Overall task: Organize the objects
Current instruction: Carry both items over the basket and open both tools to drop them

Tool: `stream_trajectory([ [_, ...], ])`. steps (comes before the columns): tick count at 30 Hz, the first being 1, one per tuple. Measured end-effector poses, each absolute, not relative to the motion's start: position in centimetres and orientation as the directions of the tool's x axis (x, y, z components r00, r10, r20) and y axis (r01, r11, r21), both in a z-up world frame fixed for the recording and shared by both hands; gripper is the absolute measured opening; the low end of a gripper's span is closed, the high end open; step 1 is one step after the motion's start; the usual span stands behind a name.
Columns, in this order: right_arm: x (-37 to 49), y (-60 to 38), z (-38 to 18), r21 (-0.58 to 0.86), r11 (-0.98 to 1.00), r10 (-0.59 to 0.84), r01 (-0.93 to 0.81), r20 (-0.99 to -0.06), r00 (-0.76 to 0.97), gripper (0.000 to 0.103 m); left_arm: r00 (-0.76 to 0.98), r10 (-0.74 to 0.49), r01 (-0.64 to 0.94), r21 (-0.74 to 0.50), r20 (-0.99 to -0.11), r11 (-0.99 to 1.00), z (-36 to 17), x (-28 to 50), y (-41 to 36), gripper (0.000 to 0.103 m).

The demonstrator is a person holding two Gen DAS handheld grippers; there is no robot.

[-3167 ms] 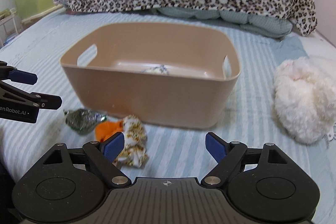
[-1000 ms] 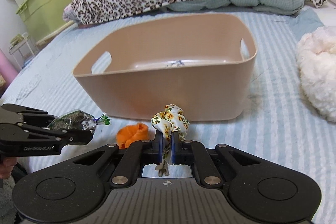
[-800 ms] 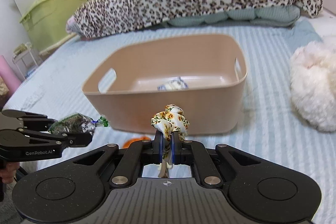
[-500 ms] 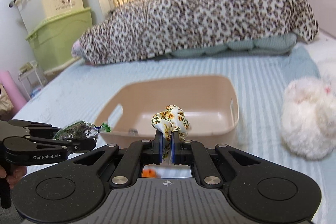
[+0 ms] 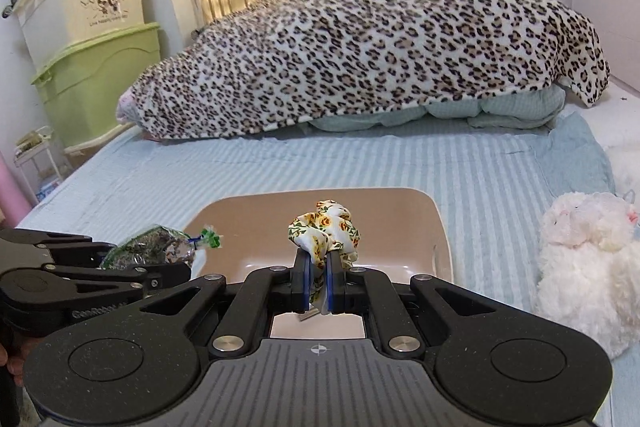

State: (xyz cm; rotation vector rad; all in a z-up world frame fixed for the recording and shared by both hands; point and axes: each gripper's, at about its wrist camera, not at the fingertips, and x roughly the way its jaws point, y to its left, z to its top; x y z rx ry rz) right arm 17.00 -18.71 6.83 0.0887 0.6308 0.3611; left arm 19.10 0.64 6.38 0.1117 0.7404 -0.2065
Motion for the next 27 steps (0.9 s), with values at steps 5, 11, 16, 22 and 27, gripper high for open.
stream_trajectory([
  [5, 19.3, -18.7, 5.0, 0.165, 0.949, 0.313, -0.269, -0.599, 0.737, 0.007, 0.693, -0.084, 0.179, 0.058, -0.715, 0.982, 3.5, 22.2, 0.2, 0.030],
  [11, 21.0, -18.5, 3.0, 0.133, 0.959, 0.275, -0.250, -0.644, 0.714, 0.007, 0.658, -0.059, 0.156, 0.059, -0.751, 0.986, 1.1, 23.8, 0.7, 0.031],
  [16, 21.4, -17.8, 1.5, 0.103, 0.957, 0.265, -0.271, -0.690, 0.674, 0.009, 0.631, -0.041, 0.148, 0.068, -0.775, 0.987, -0.1, 23.7, 1.0, 0.032],
  [22, 20.3, -17.8, 1.7, 0.103, 0.960, 0.257, -0.261, -0.696, 0.671, 0.055, 0.675, -0.025, 0.127, 0.083, -0.738, 0.988, 1.7, 22.0, 1.3, 0.073],
  [27, 19.0, -17.8, 3.4, 0.055, 0.963, 0.229, -0.263, -0.680, 0.697, 0.077, 0.721, 0.000, 0.114, 0.118, -0.693, 0.986, 3.8, 19.8, 1.2, 0.079],
])
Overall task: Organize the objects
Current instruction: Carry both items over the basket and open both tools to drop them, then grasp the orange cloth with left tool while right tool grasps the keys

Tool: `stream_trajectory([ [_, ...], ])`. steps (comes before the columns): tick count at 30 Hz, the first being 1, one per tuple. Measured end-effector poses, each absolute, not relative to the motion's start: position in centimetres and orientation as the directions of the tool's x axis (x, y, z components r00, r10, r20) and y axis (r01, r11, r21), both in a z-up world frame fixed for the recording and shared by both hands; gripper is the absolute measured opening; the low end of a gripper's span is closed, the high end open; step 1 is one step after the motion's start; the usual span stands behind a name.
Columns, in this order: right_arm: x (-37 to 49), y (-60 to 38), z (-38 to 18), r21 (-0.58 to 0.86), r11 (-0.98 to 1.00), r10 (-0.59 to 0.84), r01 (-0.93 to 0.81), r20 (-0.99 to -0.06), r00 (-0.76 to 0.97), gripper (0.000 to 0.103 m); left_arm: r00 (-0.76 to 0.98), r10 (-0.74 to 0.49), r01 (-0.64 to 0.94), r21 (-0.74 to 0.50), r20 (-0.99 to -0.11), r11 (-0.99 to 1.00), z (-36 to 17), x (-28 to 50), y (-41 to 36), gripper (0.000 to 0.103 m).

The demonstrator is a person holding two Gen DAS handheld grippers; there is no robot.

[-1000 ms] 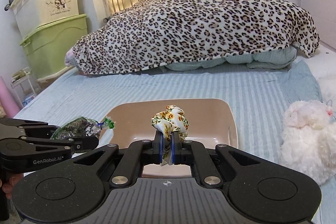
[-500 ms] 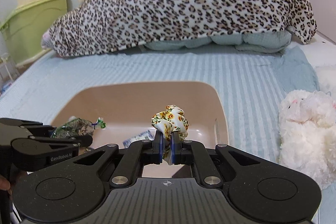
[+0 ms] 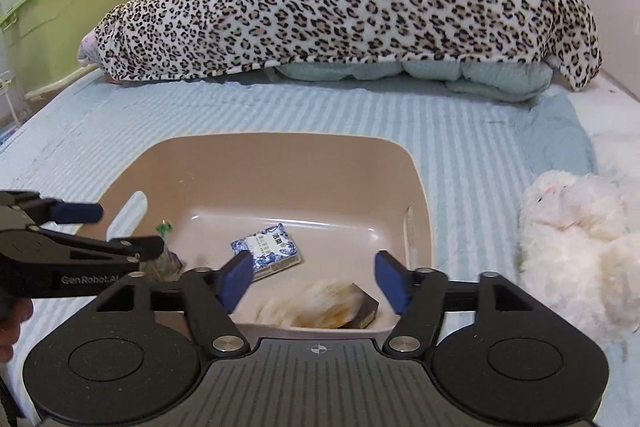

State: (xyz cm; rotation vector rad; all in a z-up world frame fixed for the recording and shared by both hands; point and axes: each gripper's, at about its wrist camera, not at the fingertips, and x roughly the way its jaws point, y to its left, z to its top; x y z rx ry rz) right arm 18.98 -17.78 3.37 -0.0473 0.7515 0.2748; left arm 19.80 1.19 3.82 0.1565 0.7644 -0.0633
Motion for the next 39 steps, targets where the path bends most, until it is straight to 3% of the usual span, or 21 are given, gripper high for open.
stream_trajectory([
  [6, 16.3, -17.9, 5.1, 0.044, 0.961, 0.233, -0.274, -0.663, 0.711, 0.090, 0.730, -0.017, 0.122, 0.106, -0.683, 0.987, 5.4, 17.0, 1.4, 0.081],
  [17, 11.9, -19.0, 4.8, 0.044, 0.963, 0.221, -0.265, -0.690, 0.689, 0.093, 0.714, -0.018, 0.125, 0.102, -0.700, 0.987, 5.2, 12.5, 2.1, 0.081],
  [39, 10.8, -17.0, -4.4, 0.033, 0.950, 0.199, -0.311, -0.832, 0.518, 0.093, 0.572, -0.070, 0.181, 0.042, -0.818, 0.983, -4.0, 12.9, 3.1, 0.081],
])
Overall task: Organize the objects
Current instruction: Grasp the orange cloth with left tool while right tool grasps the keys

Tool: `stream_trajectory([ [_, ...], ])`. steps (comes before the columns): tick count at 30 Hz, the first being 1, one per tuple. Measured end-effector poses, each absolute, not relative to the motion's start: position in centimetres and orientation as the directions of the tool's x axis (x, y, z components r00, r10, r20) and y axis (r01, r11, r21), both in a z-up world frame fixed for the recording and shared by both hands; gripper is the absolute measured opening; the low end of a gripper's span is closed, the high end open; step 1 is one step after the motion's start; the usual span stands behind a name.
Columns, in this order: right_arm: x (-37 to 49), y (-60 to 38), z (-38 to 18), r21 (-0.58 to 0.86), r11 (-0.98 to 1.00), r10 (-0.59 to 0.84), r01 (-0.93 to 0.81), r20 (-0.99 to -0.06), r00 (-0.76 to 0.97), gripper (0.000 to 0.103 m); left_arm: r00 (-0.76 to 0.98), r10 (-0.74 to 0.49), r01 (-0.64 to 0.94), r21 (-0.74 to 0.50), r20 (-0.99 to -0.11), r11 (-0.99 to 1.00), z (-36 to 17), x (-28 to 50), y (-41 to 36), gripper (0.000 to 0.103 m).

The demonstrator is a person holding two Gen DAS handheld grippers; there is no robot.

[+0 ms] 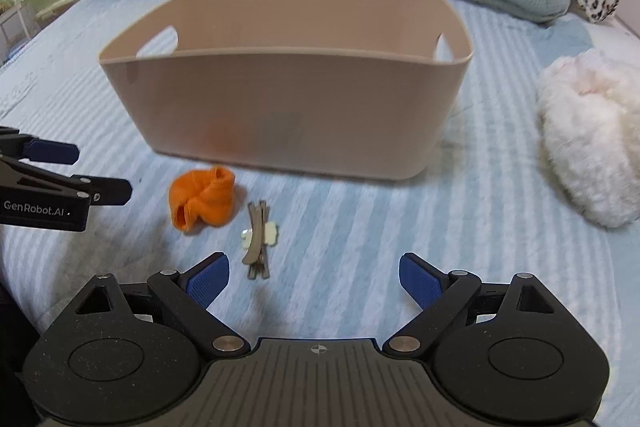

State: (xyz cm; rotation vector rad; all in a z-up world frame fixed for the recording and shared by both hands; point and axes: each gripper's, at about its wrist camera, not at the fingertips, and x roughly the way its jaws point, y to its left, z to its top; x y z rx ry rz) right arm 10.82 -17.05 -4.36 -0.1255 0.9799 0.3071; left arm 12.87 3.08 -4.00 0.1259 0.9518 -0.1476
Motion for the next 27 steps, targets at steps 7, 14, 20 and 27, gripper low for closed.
stream_trajectory([
  [7, 11.8, -16.8, -6.8, 0.044, 0.946, 0.203, -0.322, -0.853, 0.481, 0.093, 0.562, -0.132, 0.201, -0.020, -0.816, 0.979, -4.7, 14.3, 2.5, 0.081],
  [14, 12.3, -15.7, -8.5, 0.021, 0.939, 0.188, -0.344, -0.867, 0.461, 0.093, 0.539, -0.176, 0.257, -0.039, -0.824, 0.966, -6.0, 15.3, 1.0, 0.081],
  [20, 12.6, -15.1, -8.9, 0.015, 0.934, 0.201, -0.357, -0.848, 0.490, 0.083, 0.526, -0.204, 0.269, -0.066, -0.825, 0.961, -7.4, 16.1, 0.8, 0.073],
  [27, 11.9, -14.9, -8.9, 0.017, 0.923, 0.231, -0.385, -0.825, 0.517, 0.047, 0.500, -0.276, 0.345, -0.103, -0.821, 0.933, -7.4, 15.6, 0.0, 0.020],
])
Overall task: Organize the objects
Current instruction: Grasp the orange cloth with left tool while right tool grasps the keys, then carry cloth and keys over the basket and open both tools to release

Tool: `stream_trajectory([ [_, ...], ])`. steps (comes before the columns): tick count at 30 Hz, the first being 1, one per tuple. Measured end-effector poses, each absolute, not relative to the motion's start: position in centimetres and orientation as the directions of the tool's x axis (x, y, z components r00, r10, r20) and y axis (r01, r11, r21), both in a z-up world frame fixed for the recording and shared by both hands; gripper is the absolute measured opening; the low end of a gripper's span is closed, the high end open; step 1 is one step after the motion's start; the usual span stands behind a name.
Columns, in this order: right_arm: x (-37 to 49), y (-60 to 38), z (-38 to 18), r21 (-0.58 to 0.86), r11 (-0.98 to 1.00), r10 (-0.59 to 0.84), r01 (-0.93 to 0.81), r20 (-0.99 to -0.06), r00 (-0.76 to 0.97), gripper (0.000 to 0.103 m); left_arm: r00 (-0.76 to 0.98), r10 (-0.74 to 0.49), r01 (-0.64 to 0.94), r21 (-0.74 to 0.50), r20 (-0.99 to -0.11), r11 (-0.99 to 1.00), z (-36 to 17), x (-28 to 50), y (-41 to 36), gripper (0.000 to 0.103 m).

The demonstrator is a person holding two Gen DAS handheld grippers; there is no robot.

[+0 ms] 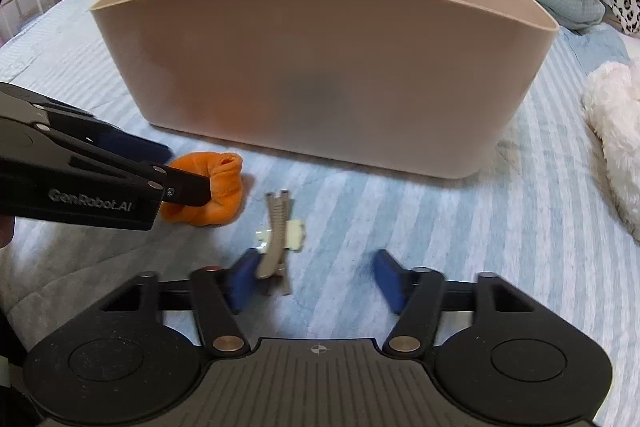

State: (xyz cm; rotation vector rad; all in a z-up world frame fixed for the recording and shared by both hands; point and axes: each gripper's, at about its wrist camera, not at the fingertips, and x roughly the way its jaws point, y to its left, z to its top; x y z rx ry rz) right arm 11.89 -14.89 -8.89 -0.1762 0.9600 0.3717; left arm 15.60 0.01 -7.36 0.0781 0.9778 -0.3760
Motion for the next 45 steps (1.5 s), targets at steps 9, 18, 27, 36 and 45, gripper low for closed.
stream_trajectory([
  [9, 11.0, -15.4, -8.4, 0.033, 0.931, 0.241, -0.365, -0.805, 0.543, 0.012, 0.498, -0.289, 0.350, -0.116, -0.818, 0.930, -7.2, 14.5, 0.1, 0.006],
  [18, 10.2, -16.0, -6.5, 0.020, 0.927, 0.247, -0.374, -0.785, 0.569, 0.012, 0.509, -0.273, 0.322, -0.113, -0.816, 0.940, -6.2, 12.8, 1.0, 0.006],
  [27, 8.2, -16.5, -3.8, 0.011, 0.928, 0.258, -0.373, -0.740, 0.621, 0.012, 0.572, -0.278, 0.330, -0.094, -0.772, 0.939, -3.3, 10.4, 1.8, 0.006],
  [36, 7.2, -18.0, 0.3, 0.016, 0.936, 0.276, -0.353, -0.656, 0.703, 0.012, 0.661, -0.279, 0.310, -0.085, -0.697, 0.947, 1.0, 9.3, 3.0, 0.006],
  [45, 9.1, -18.4, 4.5, 0.021, 0.940, 0.292, -0.341, -0.567, 0.770, 0.012, 0.744, -0.269, 0.291, -0.066, -0.612, 0.954, 5.2, 10.8, 3.2, 0.006],
])
